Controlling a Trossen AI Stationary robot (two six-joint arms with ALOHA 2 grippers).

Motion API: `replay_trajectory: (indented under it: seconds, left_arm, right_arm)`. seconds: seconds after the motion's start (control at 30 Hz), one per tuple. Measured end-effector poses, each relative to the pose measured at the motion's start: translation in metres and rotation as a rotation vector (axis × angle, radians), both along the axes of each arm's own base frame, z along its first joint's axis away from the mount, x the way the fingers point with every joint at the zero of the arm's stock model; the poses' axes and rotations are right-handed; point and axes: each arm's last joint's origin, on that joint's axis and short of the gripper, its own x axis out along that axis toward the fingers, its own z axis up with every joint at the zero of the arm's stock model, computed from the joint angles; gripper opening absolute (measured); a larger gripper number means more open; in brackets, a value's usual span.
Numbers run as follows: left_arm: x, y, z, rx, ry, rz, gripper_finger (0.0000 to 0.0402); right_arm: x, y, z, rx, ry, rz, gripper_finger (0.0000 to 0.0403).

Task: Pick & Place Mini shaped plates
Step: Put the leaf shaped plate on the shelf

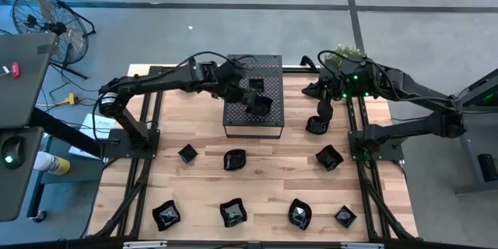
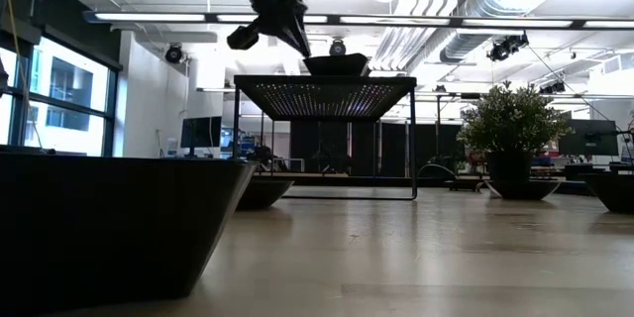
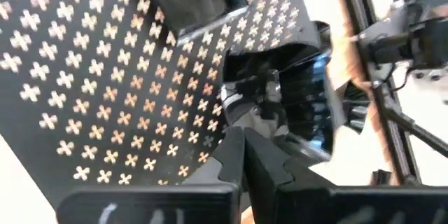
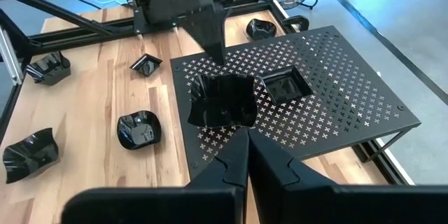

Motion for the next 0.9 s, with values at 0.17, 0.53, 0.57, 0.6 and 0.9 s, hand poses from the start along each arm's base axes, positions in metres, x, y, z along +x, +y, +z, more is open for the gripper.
replay_trajectory:
  seconds: [0.17, 0.53, 0.57, 0.6, 0.9]
  left_arm:
    - [-0.012, -0.001, 0.015, 0.068, -0.027, -0.058, 0.0006]
    - [-0.027, -0.024, 0.057, 0.555, -0.273, -0.399, 0.0001]
    - [-0.026, -0.027, 0.057, 0.578, -0.317, -0.419, 0.0001]
    - [-0.027, -0.027, 0.055, 0.596, -0.349, -0.427, 0.0001]
    - [-0.066, -0.036, 0.011, 0.653, -0.527, -0.397, 0.0000]
  right_arm:
    - [0.001, 0.000, 0.001, 0.005, -0.019, -0.004, 0.0006]
    - [0.012, -0.004, -0.019, -0.023, -0.218, 0.098, 0.0001]
    - [0.014, -0.005, -0.026, -0.002, -0.264, 0.113, 0.0001]
    - [0.014, -0.006, -0.035, 0.023, -0.294, 0.114, 0.0001]
    - [-0.010, -0.006, -0.083, 0.220, -0.346, -0.120, 0.0001]
